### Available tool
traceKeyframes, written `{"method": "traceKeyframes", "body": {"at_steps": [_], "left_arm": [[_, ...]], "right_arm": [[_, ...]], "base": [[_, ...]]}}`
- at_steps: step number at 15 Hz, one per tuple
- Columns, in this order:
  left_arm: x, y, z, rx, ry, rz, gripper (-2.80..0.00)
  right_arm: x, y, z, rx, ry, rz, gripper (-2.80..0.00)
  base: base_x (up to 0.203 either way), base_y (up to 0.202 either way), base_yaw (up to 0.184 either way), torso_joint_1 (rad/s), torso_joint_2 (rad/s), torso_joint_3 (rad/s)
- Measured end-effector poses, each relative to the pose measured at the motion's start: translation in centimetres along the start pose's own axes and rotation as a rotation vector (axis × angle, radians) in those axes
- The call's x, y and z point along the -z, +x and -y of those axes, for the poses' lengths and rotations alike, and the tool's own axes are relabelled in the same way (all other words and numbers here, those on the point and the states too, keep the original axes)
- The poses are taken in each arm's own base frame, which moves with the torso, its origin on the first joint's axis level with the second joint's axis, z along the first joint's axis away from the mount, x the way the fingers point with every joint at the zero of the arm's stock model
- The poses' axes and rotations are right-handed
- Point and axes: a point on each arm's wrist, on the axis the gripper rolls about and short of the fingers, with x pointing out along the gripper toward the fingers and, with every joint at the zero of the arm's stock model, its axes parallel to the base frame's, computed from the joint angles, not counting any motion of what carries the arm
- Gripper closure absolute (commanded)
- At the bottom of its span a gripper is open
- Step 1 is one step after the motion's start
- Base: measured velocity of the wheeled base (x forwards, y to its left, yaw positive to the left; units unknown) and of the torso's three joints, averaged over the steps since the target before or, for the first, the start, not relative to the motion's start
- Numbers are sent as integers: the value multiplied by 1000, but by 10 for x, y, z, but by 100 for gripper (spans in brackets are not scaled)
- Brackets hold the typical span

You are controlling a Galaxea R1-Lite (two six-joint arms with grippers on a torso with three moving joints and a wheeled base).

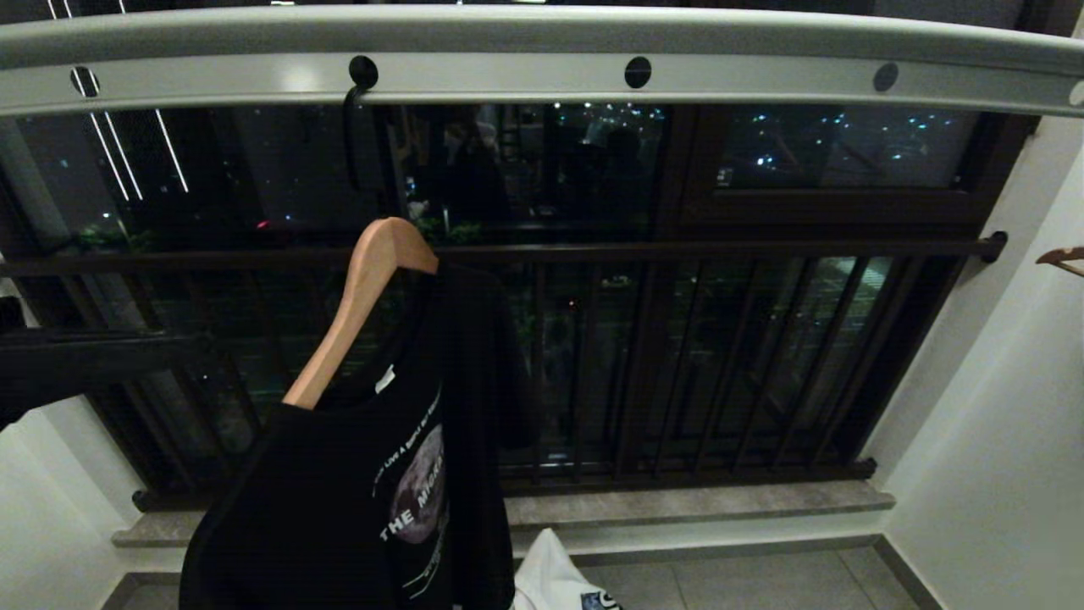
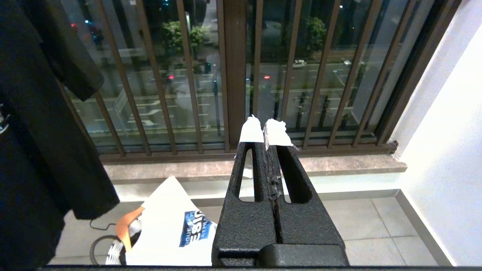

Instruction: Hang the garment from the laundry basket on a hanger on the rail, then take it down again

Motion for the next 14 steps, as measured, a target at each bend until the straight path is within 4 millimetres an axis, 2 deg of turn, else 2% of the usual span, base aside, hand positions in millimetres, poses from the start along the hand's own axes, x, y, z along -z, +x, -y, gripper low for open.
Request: {"method": "traceKeyframes", "body": {"at_steps": [3, 7, 11, 14], "left_arm": [[7, -19, 33, -9, 9, 49, 0], [28, -50, 84, -67, 13, 154, 0], [65, -77, 124, -203, 15, 233, 0], [95, -93, 138, -356, 15, 295, 0]], "right_arm": [[0, 0, 0, 0, 0, 0, 0], [0, 0, 0, 0, 0, 0, 0], [0, 0, 0, 0, 0, 0, 0], [0, 0, 0, 0, 0, 0, 0]], "base": [[0, 0, 0, 0, 0, 0], [0, 0, 0, 0, 0, 0], [0, 0, 0, 0, 0, 0], [0, 0, 0, 0, 0, 0]]}}
